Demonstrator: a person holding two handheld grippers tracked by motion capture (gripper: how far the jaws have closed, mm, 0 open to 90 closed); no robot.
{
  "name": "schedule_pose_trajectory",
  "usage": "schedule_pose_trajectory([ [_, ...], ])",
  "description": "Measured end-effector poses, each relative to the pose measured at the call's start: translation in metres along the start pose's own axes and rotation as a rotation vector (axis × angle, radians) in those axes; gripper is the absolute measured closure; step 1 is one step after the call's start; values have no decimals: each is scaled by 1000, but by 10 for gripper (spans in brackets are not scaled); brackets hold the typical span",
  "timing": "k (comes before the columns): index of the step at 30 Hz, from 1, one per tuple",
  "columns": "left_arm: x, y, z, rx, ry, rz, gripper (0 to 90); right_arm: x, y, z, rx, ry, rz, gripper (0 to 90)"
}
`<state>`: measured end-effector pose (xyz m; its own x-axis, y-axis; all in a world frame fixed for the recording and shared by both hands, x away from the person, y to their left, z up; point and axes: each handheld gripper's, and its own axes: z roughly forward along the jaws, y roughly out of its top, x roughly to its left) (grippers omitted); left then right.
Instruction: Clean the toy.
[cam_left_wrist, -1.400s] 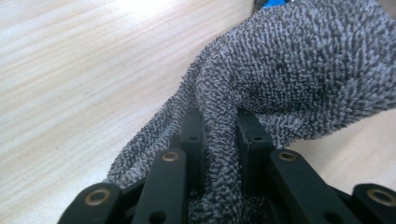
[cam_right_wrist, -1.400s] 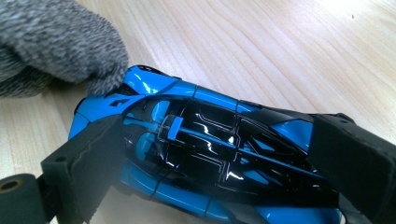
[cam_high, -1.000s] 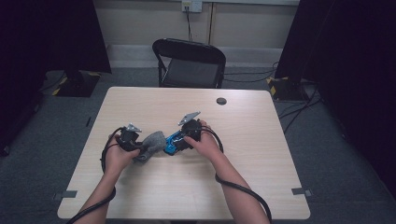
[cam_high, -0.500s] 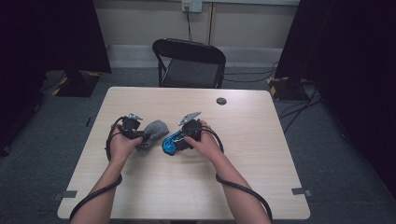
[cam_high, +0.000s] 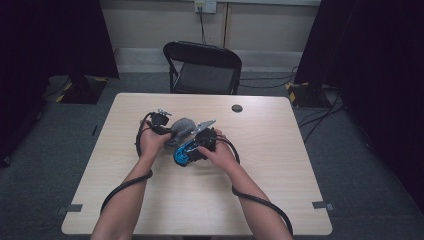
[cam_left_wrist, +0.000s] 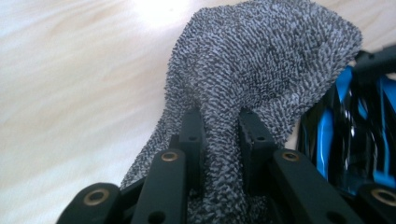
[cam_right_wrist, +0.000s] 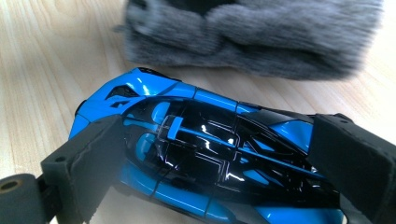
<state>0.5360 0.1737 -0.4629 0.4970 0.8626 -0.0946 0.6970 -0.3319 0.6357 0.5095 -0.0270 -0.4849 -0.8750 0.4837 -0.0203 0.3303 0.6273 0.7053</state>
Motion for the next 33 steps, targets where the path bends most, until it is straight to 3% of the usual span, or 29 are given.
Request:
schedule_pose_trajectory([
  [3, -6, 4, 9, -13, -20, 9, 710, 0, 1, 0, 10, 3, 0, 38],
  [5, -11, 4, 14, -44, -27, 35, 603, -1, 1, 0, 11, 6, -2, 38],
  [7, -13, 3, 14, -58, -8, 67, 513, -1, 1, 0, 6, 7, 2, 38],
  [10, -11, 2, 8, -87, 1, 51, 427, -1, 0, 0, -1, 7, -1, 39],
  [12, -8, -1, 4, -85, 8, 40, 398, -1, 0, 0, -1, 6, -2, 39],
  [14, -7, -6, 3, -72, -17, 34, 375, -1, 0, 0, -1, 5, -2, 38],
  [16, -8, -11, 6, -54, -28, 52, 371, -1, 0, 0, 1, 5, 0, 39],
  [19, -7, -15, 12, -69, -9, 67, 352, -1, 1, 0, 8, 4, -2, 39],
  [24, -12, -17, 26, -57, -24, 152, 371, 0, 0, 0, 0, 2, 1, 38],
  [26, -14, -18, 27, -76, -39, 177, 452, 0, 0, 0, 1, 3, 2, 39],
  [29, -17, -18, 26, -66, -56, 206, 588, -1, 0, 0, -1, 5, 0, 39],
  [31, -21, -16, 25, -51, -54, 241, 685, -1, 0, 0, -4, 4, -1, 39],
  [33, -23, -13, 24, -16, -52, 271, 716, -1, 0, 0, -2, 4, 1, 39],
])
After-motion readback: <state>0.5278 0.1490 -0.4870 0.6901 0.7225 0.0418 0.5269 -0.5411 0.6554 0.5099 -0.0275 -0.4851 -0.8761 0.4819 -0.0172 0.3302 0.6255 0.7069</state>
